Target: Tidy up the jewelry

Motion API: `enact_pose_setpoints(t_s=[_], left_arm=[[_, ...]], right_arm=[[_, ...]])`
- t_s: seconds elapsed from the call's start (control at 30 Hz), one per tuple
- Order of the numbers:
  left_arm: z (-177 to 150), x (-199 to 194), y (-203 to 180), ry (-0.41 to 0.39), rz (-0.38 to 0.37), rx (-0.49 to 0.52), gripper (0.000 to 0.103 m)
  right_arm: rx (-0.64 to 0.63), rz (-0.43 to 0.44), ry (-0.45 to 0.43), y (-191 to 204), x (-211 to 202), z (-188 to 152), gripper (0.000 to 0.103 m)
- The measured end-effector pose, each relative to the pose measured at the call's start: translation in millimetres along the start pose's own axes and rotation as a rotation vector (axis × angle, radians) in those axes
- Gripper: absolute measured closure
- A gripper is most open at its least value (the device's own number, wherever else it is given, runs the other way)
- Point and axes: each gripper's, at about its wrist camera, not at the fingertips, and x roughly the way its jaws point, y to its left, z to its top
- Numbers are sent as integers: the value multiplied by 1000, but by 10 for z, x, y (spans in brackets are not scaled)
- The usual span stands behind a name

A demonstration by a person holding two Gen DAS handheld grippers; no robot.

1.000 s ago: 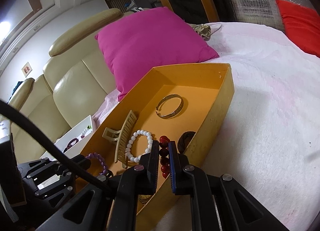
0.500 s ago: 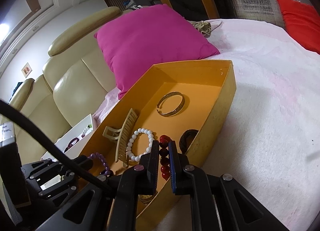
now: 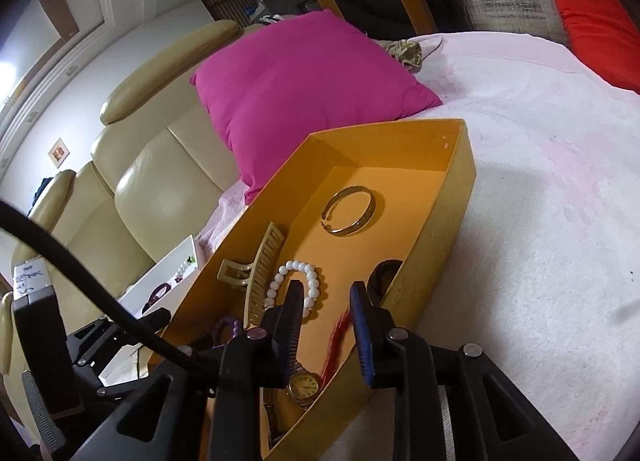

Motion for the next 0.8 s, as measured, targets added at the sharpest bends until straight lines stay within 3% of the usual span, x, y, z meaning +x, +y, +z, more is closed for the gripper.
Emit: enact_pose_setpoints(t_s=[0.53,0.67,0.8], left_arm=[[69,-227,100,18,31,-72,35],[47,-335,128,8,95,-72,35],[19,-513,222,-20,79,-112,35]], right_arm=[[-33,-2,-24,84,-255,-10,75],[-70,-33,-27,152,-409,-64,75],[-108,-78,-38,238,-593,-146,75]])
